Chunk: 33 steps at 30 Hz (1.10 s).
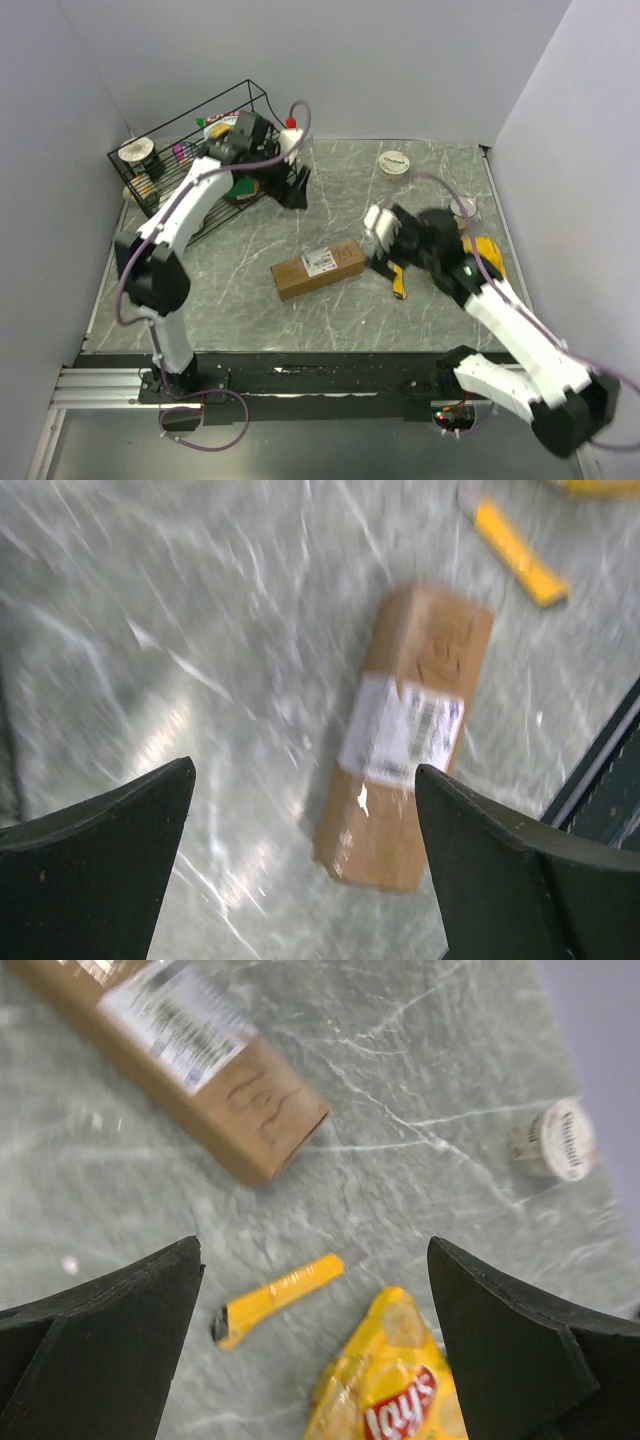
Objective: Unpack the express box
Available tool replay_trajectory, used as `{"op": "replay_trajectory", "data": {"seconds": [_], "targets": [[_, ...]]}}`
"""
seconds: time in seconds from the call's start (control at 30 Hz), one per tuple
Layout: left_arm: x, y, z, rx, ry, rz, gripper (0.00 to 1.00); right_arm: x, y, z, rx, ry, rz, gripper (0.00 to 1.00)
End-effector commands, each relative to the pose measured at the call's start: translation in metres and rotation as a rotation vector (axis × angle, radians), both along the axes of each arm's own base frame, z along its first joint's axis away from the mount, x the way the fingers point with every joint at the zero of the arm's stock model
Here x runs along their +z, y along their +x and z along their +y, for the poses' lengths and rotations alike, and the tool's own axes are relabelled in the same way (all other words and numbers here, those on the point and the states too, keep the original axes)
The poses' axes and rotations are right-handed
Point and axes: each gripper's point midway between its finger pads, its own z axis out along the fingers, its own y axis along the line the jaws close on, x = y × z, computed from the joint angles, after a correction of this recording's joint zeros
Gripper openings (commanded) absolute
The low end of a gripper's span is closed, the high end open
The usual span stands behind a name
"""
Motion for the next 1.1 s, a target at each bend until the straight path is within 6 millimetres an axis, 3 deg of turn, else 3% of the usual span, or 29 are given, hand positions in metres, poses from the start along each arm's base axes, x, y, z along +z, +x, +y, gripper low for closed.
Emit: {"op": "replay_trajectory", "data": {"seconds": [0.0,0.13,0.17,0.23,0.33,0.43,0.53,0.57,0.67,0.7,0.73,0.77,0.8,0.83,0.87,0.9,0.93,0.97,1.0,1.07], "targets": [[0.007,-0.010,0.005,0.025,0.008,0.227,0.96,0.030,0.037,0.011,-0.206,0.156,0.102,1.00],[0.016,-0.005,-0.014,-0.055,0.003,0.198,0.96,0.049,0.049,0.010,-0.280,0.195,0.095,1.00],[0.012,0.001,-0.019,-0.037,0.010,0.207,0.96,0.045,0.051,0.008,-0.303,0.178,0.122,1.00],[0.037,0.001,-0.031,-0.071,-0.031,0.120,0.96,0.058,0.056,0.007,-0.332,0.192,0.107,1.00],[0.054,-0.007,-0.042,-0.141,-0.055,0.028,0.96,0.062,0.066,-0.004,-0.403,0.188,0.067,1.00],[0.048,-0.001,-0.056,-0.225,-0.044,-0.068,0.96,0.064,0.065,-0.002,-0.419,0.199,0.099,1.00],[0.056,0.007,-0.062,-0.200,-0.036,-0.082,0.96,0.066,0.067,0.000,-0.431,0.195,0.129,1.00],[0.051,-0.005,-0.051,-0.195,0.013,-0.027,0.96,0.065,0.070,0.000,-0.435,0.194,0.135,1.00],[0.073,-0.012,-0.021,-0.182,0.131,-0.122,0.96,0.066,0.074,0.003,-0.417,0.187,0.120,1.00],[0.063,-0.014,-0.012,-0.159,0.182,-0.119,0.96,0.064,0.076,0.004,-0.409,0.179,0.117,1.00],[0.077,-0.018,0.002,-0.124,0.206,-0.170,0.96,0.064,0.075,0.008,-0.386,0.182,0.126,0.99],[0.076,-0.018,0.014,-0.085,0.246,-0.185,0.96,0.063,0.075,0.011,-0.371,0.177,0.137,0.99],[0.055,-0.012,0.024,-0.044,0.274,-0.179,0.97,0.066,0.075,0.014,-0.354,0.183,0.138,0.98],[0.068,-0.016,0.035,0.041,0.237,-0.205,0.96,0.065,0.072,0.021,-0.320,0.196,0.149,0.98],[0.065,-0.011,0.041,0.110,0.198,-0.200,0.96,0.064,0.070,0.025,-0.291,0.202,0.157,0.97],[0.047,-0.007,0.064,0.211,0.163,-0.124,0.96,0.057,0.067,0.028,-0.267,0.193,0.171,0.96],[0.065,-0.004,0.065,0.318,0.023,-0.116,0.96,0.054,0.065,0.031,-0.246,0.190,0.181,0.96],[0.064,-0.010,0.067,0.317,-0.036,-0.089,0.96,0.050,0.063,0.035,-0.223,0.191,0.201,0.95],[0.049,-0.024,0.065,0.276,-0.050,-0.042,0.96,0.047,0.063,0.037,-0.231,0.200,0.219,0.95],[0.053,-0.049,0.068,0.196,-0.054,-0.068,0.97,0.039,0.066,0.043,-0.230,0.212,0.245,0.94]]}}
